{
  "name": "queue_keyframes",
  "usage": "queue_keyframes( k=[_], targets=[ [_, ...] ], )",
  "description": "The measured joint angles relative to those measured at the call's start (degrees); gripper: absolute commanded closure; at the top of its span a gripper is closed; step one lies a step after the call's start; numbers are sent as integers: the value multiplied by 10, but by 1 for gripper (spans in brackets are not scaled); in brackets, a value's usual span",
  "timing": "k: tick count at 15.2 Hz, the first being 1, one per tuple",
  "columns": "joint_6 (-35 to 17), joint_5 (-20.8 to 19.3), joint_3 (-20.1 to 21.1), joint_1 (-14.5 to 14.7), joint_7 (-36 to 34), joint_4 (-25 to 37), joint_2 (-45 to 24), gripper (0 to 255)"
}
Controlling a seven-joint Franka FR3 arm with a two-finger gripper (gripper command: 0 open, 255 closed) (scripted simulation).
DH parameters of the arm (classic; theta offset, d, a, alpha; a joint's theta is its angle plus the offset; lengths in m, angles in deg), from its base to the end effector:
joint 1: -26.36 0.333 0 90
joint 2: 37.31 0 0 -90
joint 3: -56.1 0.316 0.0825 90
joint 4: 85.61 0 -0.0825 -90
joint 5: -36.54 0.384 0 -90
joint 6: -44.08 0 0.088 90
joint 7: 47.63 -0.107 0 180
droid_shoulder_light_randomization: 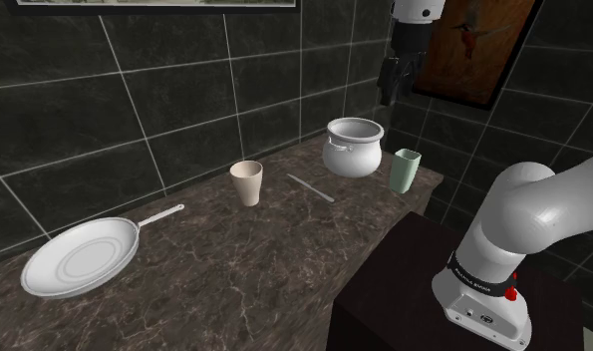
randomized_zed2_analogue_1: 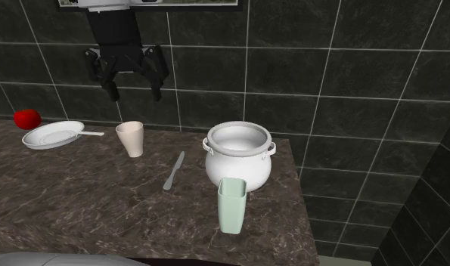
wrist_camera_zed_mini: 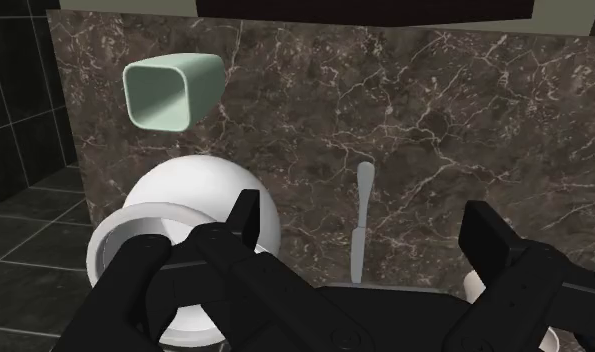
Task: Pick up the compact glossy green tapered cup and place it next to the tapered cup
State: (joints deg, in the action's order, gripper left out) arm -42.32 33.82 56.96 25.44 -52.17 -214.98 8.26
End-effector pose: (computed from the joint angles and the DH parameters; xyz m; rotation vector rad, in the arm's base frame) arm 0.2977 -0.0038 0.6339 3.0814 -0.1366 0.0732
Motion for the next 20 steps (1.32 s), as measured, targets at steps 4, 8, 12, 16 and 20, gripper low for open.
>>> queue_keyframes(
  k=[4, 8, 12, 16, 20],
  targets=[
    [-24, -12, -21, -6, 19, -39, 16, 0],
    [-79, -34, -58, -18, 51, -102, 27, 0],
    [-142, -59, -99, -33, 84, -159, 25, 0],
    [-206, -87, -143, -52, 117, -213, 18, 0],
    [-275, -115, -191, -71, 152, -251, -9, 0]
  ],
)
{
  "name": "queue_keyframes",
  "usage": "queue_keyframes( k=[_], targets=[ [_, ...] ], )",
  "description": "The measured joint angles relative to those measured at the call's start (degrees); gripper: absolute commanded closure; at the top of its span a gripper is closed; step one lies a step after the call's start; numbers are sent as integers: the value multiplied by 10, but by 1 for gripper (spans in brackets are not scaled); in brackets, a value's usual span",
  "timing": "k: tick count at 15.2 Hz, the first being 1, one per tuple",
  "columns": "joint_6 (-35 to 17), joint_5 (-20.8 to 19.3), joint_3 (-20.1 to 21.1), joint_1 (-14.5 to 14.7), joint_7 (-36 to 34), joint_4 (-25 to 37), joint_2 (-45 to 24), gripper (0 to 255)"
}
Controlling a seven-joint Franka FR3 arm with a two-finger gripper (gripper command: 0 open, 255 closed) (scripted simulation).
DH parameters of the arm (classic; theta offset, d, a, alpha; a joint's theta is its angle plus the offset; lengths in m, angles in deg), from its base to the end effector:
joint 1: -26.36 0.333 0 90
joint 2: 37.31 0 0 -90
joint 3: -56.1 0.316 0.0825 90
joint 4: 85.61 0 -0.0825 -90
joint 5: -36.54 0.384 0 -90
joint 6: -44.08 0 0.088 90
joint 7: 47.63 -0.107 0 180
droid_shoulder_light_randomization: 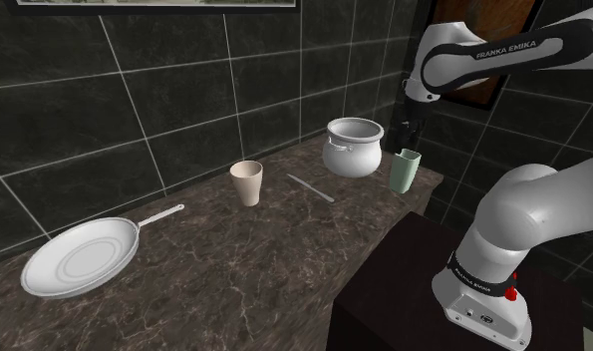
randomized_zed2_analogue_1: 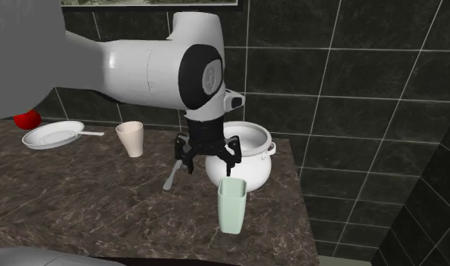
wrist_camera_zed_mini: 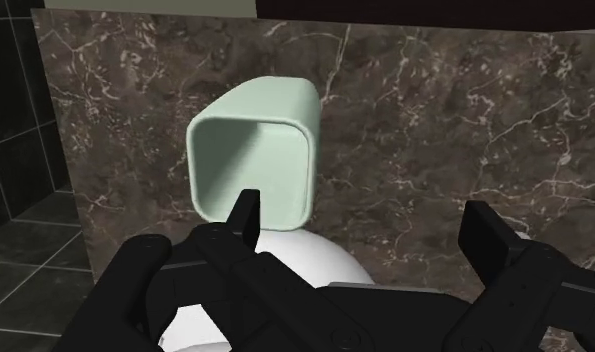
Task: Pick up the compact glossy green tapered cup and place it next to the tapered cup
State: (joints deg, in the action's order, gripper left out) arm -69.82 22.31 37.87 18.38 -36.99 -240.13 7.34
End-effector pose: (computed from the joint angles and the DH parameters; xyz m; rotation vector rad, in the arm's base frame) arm 0.2880 -0.1564 0.4494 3.1147 -0.1463 0.0785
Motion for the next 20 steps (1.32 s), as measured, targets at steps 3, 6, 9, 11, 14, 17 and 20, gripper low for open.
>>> queue_keyframes(
  k=[3, 6, 9, 11, 14, 17, 20],
  targets=[
    [-50, -17, -32, -10, 22, -17, -30, 0],
    [-81, -23, -42, -11, 25, -32, -46, 0],
    [-110, -27, -50, -11, 26, -44, -62, 0],
    [-123, -29, -52, -11, 25, -50, -69, 0],
    [-127, -30, -54, -11, 25, -52, -71, 0],
    [-128, -30, -54, -11, 25, -53, -71, 255],
    [-128, -30, -54, -11, 25, -53, -71, 255]
  ],
)
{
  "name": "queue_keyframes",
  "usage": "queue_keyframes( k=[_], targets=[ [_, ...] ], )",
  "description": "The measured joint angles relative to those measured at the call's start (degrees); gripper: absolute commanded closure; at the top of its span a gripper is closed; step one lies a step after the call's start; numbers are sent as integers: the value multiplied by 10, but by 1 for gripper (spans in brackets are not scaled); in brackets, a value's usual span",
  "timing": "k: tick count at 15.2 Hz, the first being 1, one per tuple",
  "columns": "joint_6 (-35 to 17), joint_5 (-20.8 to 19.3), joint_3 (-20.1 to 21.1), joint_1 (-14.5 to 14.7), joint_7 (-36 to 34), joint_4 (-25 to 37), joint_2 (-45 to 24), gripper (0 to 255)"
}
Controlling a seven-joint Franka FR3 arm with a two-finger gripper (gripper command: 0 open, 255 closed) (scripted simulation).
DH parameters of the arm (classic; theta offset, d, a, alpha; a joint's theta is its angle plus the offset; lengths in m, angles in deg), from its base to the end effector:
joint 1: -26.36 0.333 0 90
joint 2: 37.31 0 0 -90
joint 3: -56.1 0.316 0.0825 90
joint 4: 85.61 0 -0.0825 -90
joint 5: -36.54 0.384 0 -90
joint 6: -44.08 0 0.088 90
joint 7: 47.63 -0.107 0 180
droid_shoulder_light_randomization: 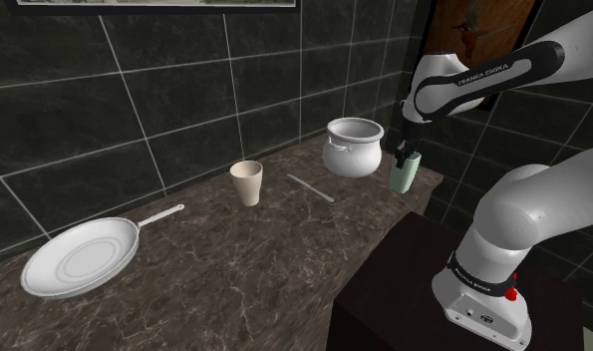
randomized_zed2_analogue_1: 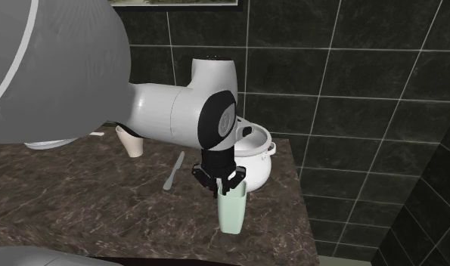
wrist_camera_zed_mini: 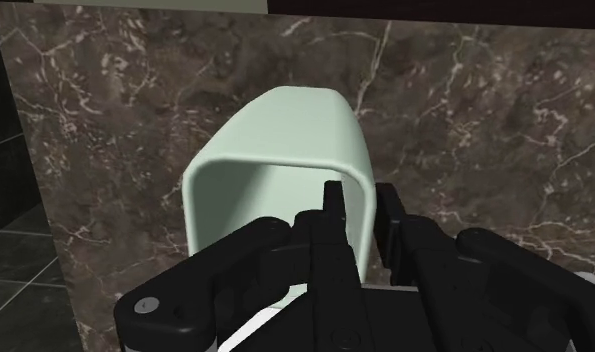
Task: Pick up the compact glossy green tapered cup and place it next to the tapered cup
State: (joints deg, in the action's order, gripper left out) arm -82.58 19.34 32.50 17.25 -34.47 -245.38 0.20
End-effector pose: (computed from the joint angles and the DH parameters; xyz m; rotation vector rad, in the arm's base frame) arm 0.2899 -0.1811 0.3819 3.1189 -0.1466 0.0826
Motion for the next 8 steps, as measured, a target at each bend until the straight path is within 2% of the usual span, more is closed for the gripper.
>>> queue_keyframes(
  k=[8],
  targets=[
    [5, 1, 2, 0, 0, 2, 3, 255]
  ],
)
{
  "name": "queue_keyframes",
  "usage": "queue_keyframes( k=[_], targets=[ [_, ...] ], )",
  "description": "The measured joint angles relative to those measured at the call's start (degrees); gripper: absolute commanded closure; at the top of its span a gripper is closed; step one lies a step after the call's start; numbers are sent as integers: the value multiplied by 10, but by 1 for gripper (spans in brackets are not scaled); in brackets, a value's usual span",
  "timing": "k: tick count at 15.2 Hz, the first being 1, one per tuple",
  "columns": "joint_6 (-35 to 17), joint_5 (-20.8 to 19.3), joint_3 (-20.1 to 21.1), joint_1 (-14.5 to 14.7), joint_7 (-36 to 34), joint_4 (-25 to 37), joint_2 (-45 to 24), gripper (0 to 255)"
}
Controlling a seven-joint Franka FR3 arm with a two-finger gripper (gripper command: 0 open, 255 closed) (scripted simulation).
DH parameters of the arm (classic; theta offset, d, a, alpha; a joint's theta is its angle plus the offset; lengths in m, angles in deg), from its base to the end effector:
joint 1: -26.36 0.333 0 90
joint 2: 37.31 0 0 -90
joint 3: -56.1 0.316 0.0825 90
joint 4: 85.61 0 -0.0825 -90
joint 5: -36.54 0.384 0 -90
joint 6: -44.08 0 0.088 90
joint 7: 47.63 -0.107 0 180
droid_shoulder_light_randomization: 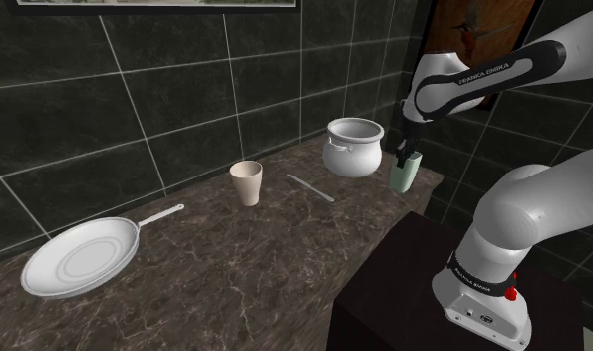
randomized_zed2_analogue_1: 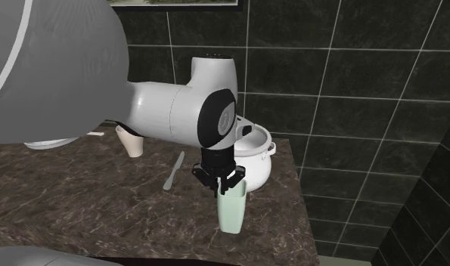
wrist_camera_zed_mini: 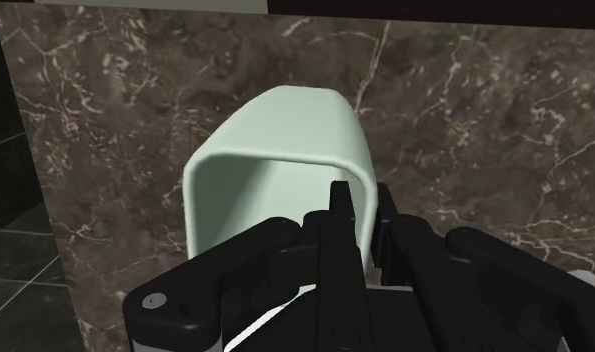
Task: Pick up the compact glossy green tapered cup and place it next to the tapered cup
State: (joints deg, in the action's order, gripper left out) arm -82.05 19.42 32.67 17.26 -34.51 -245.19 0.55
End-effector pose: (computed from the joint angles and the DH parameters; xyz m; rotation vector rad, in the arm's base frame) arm 0.2897 -0.1806 0.3846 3.1187 -0.1462 0.0829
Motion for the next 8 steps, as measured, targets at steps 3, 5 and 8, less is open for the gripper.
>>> queue_keyframes(
  k=[3, 5, 8],
  targets=[
    [21, 4, 5, 2, 0, 13, 8, 255],
    [41, 7, 10, 2, 0, 22, 19, 255],
    [70, 12, 15, 3, 2, 42, 28, 255]
  ],
)
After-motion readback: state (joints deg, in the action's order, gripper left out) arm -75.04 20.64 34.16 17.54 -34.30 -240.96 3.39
